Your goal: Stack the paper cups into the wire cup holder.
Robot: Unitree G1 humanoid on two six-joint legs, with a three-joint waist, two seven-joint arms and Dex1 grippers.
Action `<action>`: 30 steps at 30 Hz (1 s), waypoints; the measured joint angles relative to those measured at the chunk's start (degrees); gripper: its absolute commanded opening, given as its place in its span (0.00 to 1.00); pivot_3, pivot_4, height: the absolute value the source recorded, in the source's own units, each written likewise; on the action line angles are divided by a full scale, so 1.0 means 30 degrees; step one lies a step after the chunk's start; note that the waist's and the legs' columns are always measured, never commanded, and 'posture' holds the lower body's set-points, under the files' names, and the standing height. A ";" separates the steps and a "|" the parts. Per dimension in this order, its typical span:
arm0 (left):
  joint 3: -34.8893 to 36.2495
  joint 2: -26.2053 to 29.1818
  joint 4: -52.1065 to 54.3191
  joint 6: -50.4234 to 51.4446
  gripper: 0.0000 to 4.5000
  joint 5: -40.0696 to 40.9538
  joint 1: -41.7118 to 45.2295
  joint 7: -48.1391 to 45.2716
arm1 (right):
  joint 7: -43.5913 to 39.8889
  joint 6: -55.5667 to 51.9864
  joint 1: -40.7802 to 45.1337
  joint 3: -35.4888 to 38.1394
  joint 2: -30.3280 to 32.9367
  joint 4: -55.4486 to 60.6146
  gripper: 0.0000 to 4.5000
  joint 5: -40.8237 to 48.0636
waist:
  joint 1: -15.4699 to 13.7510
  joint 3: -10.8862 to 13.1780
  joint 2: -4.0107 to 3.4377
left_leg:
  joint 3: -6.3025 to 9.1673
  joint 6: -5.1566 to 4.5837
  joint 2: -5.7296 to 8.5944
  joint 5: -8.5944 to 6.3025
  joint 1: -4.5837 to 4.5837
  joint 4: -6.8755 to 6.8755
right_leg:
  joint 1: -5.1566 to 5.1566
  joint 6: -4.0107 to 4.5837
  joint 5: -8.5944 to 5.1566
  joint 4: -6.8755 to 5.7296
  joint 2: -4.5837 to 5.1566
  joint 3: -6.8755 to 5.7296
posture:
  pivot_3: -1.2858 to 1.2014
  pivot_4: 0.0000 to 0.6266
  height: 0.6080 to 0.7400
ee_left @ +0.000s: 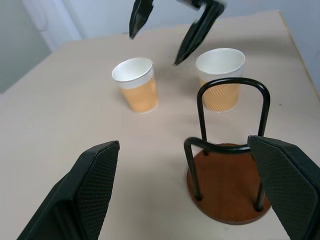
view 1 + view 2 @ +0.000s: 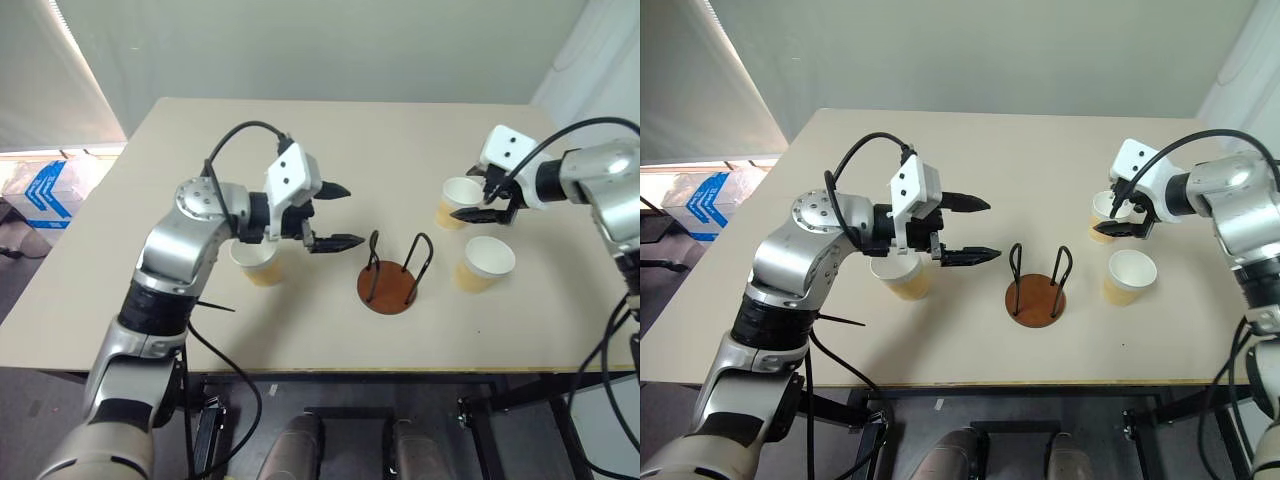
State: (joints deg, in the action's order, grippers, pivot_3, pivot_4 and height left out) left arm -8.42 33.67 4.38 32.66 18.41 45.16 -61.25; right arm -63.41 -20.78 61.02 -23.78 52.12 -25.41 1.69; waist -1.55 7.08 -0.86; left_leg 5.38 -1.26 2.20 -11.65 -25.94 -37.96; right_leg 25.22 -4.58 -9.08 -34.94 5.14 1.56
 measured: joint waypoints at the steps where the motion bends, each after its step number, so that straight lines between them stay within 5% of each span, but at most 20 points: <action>1: 0.0069 0.0121 0.0156 0.0045 1.00 0.0037 -0.0283 0.0094 | -0.0114 0.0649 0.0266 -0.0096 -0.0307 -0.1049 1.00 -0.0588 | -0.0009 0.0001 -0.0001 | 0.0002 0.0007 -0.0002 0.0001 -0.0008 0.0004 | 0.0016 0.0016 0.0005 -0.0001 0.0000 -0.0002 | 0.52 0.24 1.00; 10: 0.0629 0.1130 0.1452 0.0502 1.00 0.0304 -0.1438 0.0785 | -0.0150 0.5159 0.2614 -0.0725 -0.3201 -0.8696 1.00 -0.4402 | -0.0026 0.0007 -0.0011 | 0.0007 0.0067 -0.0002 -0.0019 -0.0013 0.0031 | 0.0049 0.0126 0.0007 -0.0017 -0.0002 -0.0005 | 0.52 0.24 1.00; 14: 0.0650 0.1301 0.1683 0.0527 1.00 0.0390 -0.1678 0.1014 | 0.0630 0.6441 0.3389 -0.0727 -0.4202 -1.1312 0.80 -0.5600 | -0.0007 0.0009 -0.0014 | 0.0008 0.0123 -0.0003 -0.0053 -0.0005 0.0033 | 0.0056 0.0152 0.0014 -0.0022 -0.0002 -0.0002 | 0.52 0.24 1.00; 24: 0.0650 0.1924 0.2098 0.0539 1.00 0.0590 -0.2210 0.0987 | 0.0886 0.7640 0.3762 -0.0447 -0.4517 -1.2982 0.01 -0.6597 | 0.0004 0.0014 -0.0023 | 0.0012 0.0330 -0.0008 -0.0155 -0.0004 0.0072 | 0.0069 0.0180 0.0002 -0.0026 -0.0003 -0.0013 | 0.52 0.24 1.00; 30: 0.2417 0.1827 0.1933 0.1493 1.00 0.3571 -0.2386 -0.0195 | -0.2501 0.5959 0.3071 0.1192 -0.3054 -0.8206 0.01 -0.5061 | -0.0005 0.0026 -0.0042 | 0.0008 0.0486 -0.0006 -0.0068 -0.0030 0.0141 | 0.0087 0.0211 -0.0004 -0.0023 -0.0003 -0.0032 | 0.52 0.24 1.00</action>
State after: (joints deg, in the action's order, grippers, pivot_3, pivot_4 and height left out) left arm -1.17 39.15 10.18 37.14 29.12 38.00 -61.83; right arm -70.91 -2.91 70.24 -20.21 42.96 -50.02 -13.49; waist -1.56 7.15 -0.99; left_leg 5.41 0.20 2.18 -11.86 -26.03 -37.54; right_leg 25.48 -3.95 -9.09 -35.02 5.13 1.46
